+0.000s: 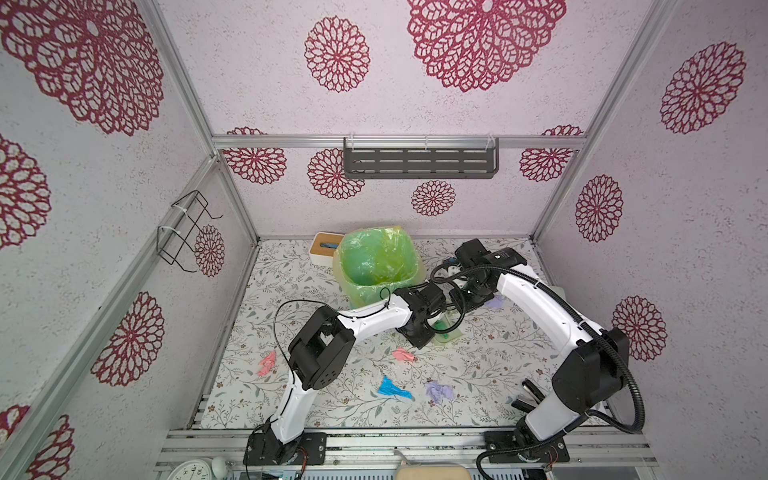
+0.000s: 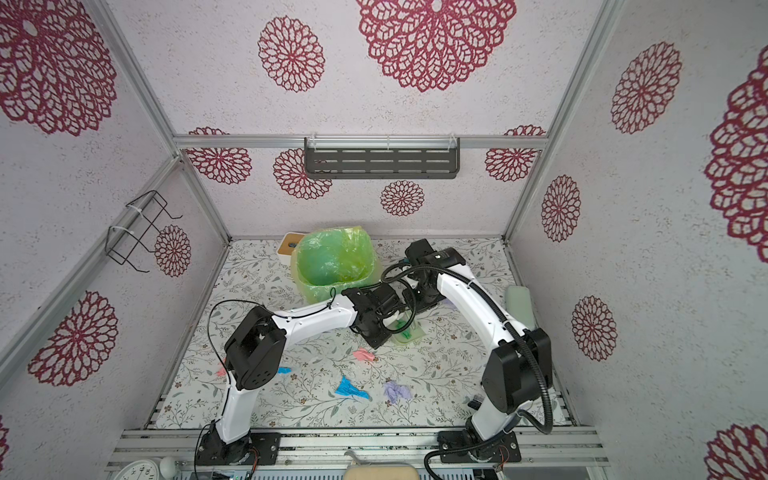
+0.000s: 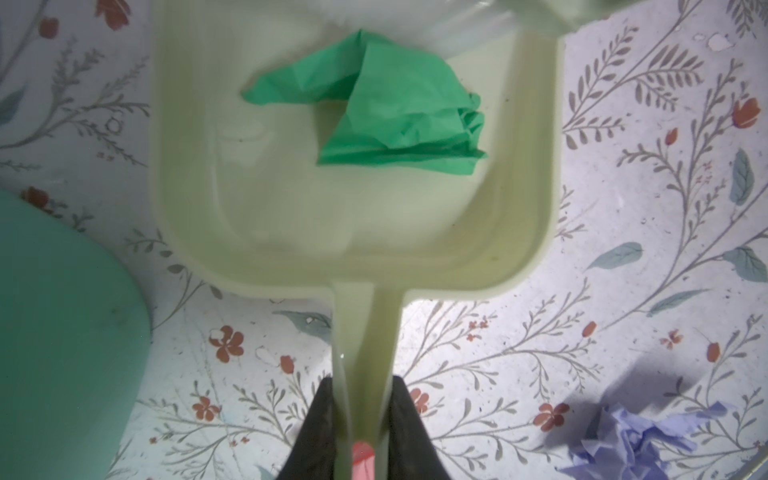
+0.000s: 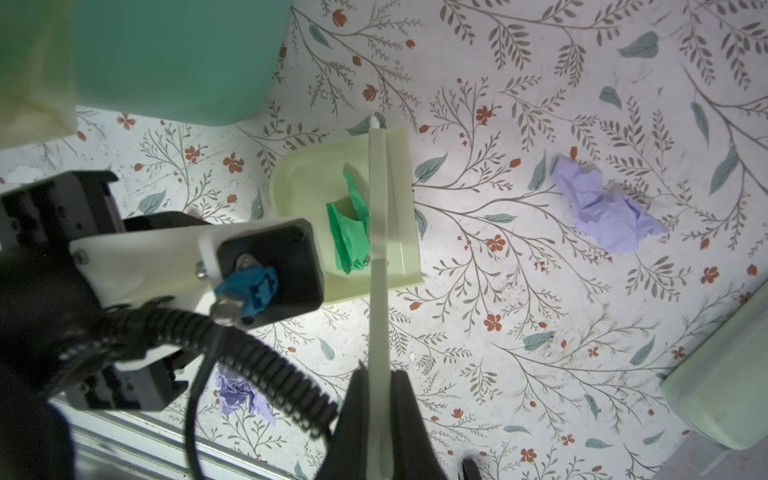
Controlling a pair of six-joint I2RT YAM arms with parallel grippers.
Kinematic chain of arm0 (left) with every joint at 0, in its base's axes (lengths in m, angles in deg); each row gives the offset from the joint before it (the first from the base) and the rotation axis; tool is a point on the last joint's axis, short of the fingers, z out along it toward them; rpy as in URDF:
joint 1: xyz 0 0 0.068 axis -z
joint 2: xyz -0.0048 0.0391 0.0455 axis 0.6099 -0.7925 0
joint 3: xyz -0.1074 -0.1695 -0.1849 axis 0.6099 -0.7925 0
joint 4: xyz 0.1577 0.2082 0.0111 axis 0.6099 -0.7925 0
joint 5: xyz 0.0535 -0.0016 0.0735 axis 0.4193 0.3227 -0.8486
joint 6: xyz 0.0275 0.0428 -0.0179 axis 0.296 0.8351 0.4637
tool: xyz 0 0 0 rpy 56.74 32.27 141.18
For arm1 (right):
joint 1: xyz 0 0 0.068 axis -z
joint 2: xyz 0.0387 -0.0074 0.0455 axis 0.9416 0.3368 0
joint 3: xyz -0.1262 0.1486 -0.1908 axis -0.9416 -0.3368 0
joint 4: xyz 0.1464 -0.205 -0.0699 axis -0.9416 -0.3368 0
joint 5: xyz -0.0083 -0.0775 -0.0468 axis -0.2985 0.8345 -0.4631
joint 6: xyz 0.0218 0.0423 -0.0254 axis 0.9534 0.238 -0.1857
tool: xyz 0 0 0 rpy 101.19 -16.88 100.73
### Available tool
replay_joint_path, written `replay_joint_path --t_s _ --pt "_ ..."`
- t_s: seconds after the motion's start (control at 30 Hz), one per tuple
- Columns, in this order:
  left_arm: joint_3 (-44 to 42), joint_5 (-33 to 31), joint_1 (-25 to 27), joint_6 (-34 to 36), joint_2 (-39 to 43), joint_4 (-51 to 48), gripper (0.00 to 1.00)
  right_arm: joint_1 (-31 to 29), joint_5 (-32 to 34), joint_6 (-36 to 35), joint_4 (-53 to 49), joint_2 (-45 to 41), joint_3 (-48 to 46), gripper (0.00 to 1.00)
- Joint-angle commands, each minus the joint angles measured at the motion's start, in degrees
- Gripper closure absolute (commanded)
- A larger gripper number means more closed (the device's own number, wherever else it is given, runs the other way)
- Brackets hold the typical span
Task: Sweep away the paper scraps from the table
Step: 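Carry the dustpan to the bin with the left gripper while the right withdraws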
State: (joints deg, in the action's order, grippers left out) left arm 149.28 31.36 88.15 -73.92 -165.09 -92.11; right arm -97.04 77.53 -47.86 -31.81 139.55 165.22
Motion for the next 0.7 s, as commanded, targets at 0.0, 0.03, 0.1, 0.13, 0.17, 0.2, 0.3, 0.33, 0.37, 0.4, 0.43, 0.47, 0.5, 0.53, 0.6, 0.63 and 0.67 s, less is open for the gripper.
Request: replay_joint_path --t_s 0.0,0.03,0.1,0.13,0.17,0.2,0.3,0.33,0.37,0.4,0.43,0.47,0.5,0.53,0.6,0.63,0.67 --pt "-0.1 0.7 -0.6 0.1 -0.6 0.6 0.88 -0.3 1.2 0.2 -3.7 -3.2 2.6 1.0" --pt "-0.1 0.6 -0.6 0.1 -0.5 0.7 0.88 0.2 2.7 0.6 -4.0 -3.2 2.9 1.0" --pt "-0.3 0.5 -0.7 0.1 -0.2 1.0 0.88 1.5 4.5 1.3 -4.1 -3.4 3.1 1.0" --pt "-0.5 0.5 -0.6 0.1 0.1 1.3 0.88 2.4 4.8 1.7 -3.7 -3.7 3.1 1.0" --pt "-0.7 0.5 -0.6 0.1 0.5 1.6 0.88 3.4 4.5 2.0 -3.3 -4.1 3.1 1.0" --pt "-0.8 0.4 -0.6 0.1 0.9 1.8 0.88 4.2 4.2 2.2 -2.9 -4.5 3.0 1.0" --pt "-1.3 0.3 -0.6 0.0 1.9 2.2 0.88 7.5 2.2 3.2 -1.4 -5.7 2.7 1.0" --pt "-1.4 0.2 -0.6 -0.1 2.2 2.3 0.88 8.6 1.2 3.4 -0.7 -6.3 2.4 1.0" --pt "-1.7 0.1 -0.5 0.0 2.6 2.4 0.88 9.5 0.5 3.6 -0.1 -6.8 2.1 1.0" --pt "-2.0 0.2 -0.5 0.0 3.1 2.6 0.88 10.5 -0.1 4.0 0.6 -7.5 1.6 1.0" --pt "-2.2 0.2 -0.5 -0.1 3.4 2.8 0.88 11.6 -0.9 4.3 1.3 -8.1 1.2 1.0" --pt "-2.4 0.1 -0.5 -0.1 3.8 2.8 0.88 12.4 -1.5 4.5 1.8 -8.7 0.7 1.0" --pt "-2.4 0.1 -0.3 -0.1 4.2 2.8 0.87 13.4 -1.9 4.9 2.6 -9.4 0.2 1.0" --pt "-2.7 -0.1 -0.1 -0.1 4.8 3.0 0.87 14.2 -2.2 5.1 3.3 -10.2 -0.5 1.0" --pt "-2.7 -0.2 0.3 -0.2 5.7 2.9 0.87 15.7 -2.9 5.5 4.4 -11.5 -1.8 1.0" --pt "-2.6 -0.4 0.5 -0.2 6.1 2.8 0.87 16.4 -3.4 5.6 4.9 -12.1 -2.3 1.0" --pt "-2.5 -0.6 0.7 -0.2 6.5 2.7 0.87 17.1 -3.8 5.7 5.1 -12.5 -2.7 1.0"
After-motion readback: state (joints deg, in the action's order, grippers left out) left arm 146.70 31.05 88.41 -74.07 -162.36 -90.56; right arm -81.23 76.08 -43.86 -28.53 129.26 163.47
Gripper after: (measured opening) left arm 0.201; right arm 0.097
